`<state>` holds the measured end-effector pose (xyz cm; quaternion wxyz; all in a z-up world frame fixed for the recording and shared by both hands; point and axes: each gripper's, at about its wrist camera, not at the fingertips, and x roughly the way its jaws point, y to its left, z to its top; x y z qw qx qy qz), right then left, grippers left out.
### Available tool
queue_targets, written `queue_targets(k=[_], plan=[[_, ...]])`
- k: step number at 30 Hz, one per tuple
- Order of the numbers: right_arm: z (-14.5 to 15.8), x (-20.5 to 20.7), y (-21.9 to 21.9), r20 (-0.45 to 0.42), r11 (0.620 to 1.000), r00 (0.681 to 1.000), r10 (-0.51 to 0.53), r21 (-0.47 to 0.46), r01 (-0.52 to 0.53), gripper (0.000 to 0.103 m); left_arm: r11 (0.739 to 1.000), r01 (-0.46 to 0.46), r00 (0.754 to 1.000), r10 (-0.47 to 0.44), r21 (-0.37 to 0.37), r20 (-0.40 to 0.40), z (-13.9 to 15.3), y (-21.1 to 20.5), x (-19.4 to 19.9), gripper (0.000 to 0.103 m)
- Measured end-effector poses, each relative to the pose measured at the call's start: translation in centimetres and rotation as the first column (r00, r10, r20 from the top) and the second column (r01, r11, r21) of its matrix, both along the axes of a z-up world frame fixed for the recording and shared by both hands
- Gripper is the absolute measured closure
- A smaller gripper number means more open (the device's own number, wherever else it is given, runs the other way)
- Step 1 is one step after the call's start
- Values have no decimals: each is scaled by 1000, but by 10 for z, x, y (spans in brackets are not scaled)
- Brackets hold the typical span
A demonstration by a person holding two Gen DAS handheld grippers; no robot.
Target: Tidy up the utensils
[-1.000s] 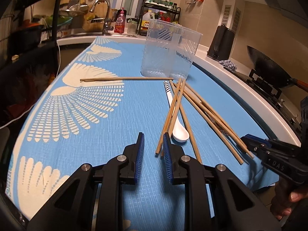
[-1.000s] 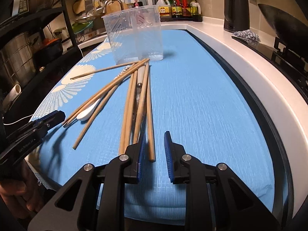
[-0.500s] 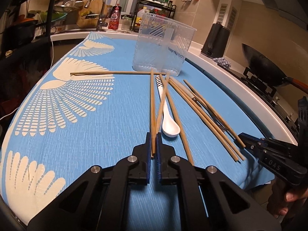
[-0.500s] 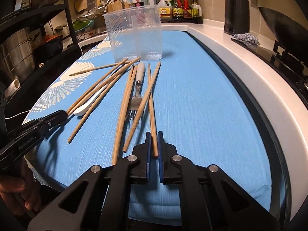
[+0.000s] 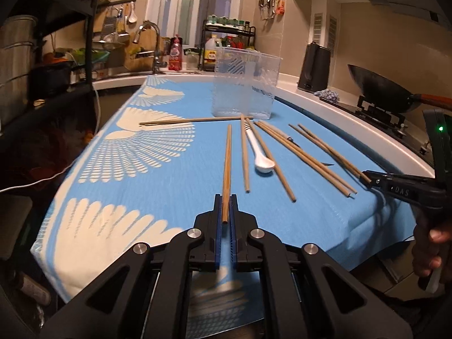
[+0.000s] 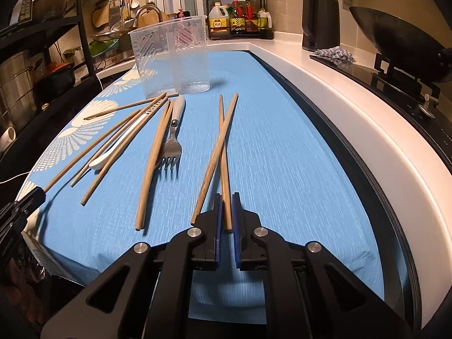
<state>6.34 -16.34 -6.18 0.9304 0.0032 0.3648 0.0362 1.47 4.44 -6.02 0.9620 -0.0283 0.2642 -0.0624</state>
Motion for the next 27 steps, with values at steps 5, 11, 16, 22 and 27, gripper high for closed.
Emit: queue_targets(k=[5, 11, 16, 22, 27], plan=[[-2, 3, 3, 5, 1000, 1000, 10, -3, -10, 93, 1000, -28, 999, 28, 6, -30, -8, 4, 4, 98], [-4, 3, 7, 19, 1000, 1000, 17, -4, -17, 93, 999, -37, 999, 37, 16, -18, -11, 2, 7, 91], [-4, 0, 4, 26, 1000, 999, 27, -1, -27, 93, 998, -37, 999, 38, 48, -8, -15, -4, 6, 91], [-4, 1, 3, 33, 1000, 999, 24, -1, -24, 93, 997, -48, 999, 47, 63, 6, -16, -6, 2, 91], [-5, 0, 5, 41, 999, 999, 31, -23, -30, 93, 996, -50, 999, 49, 71, 13, -17, -7, 0, 92]])
